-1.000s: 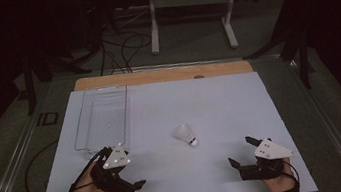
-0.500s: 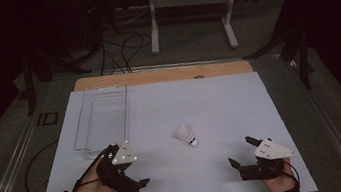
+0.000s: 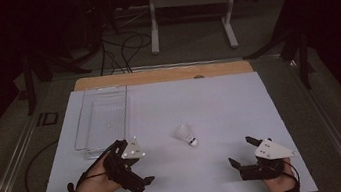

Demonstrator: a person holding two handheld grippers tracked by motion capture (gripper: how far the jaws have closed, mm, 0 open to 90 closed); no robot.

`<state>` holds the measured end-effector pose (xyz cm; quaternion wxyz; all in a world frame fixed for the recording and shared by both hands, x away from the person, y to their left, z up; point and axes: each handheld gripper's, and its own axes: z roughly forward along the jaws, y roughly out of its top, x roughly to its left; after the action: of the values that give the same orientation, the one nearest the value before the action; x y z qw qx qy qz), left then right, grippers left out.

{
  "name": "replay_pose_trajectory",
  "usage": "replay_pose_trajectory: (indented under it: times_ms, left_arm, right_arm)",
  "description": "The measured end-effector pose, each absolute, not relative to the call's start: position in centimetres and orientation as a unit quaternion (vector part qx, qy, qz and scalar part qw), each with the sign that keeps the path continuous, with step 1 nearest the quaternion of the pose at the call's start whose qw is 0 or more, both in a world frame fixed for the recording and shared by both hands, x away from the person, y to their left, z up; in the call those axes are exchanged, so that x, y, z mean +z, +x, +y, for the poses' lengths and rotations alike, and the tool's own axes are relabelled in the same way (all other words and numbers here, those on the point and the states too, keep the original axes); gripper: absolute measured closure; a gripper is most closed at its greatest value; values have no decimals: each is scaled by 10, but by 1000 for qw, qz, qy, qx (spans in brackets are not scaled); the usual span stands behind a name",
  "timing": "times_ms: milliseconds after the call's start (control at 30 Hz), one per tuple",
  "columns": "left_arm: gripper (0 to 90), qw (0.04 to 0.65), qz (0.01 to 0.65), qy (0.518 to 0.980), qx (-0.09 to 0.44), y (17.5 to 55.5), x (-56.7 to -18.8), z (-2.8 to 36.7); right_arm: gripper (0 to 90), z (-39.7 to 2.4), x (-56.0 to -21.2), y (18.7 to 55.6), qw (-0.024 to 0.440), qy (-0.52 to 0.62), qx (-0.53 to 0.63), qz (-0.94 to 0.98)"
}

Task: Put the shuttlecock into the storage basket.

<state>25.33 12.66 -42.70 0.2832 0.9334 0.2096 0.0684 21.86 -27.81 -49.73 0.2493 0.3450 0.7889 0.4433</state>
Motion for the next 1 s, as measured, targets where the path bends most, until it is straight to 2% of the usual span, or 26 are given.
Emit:
replay_pose_trajectory:
  times_ms: [700,1000]
  left_arm:
    - [2,260,192,946,38,260,-421,113]
    - [2,230,184,955,34,266,-419,100]
  right_arm:
    - [88,-278,-497,218,250,344,443,789]
    - [88,-278,-497,218,248,345,444,789]
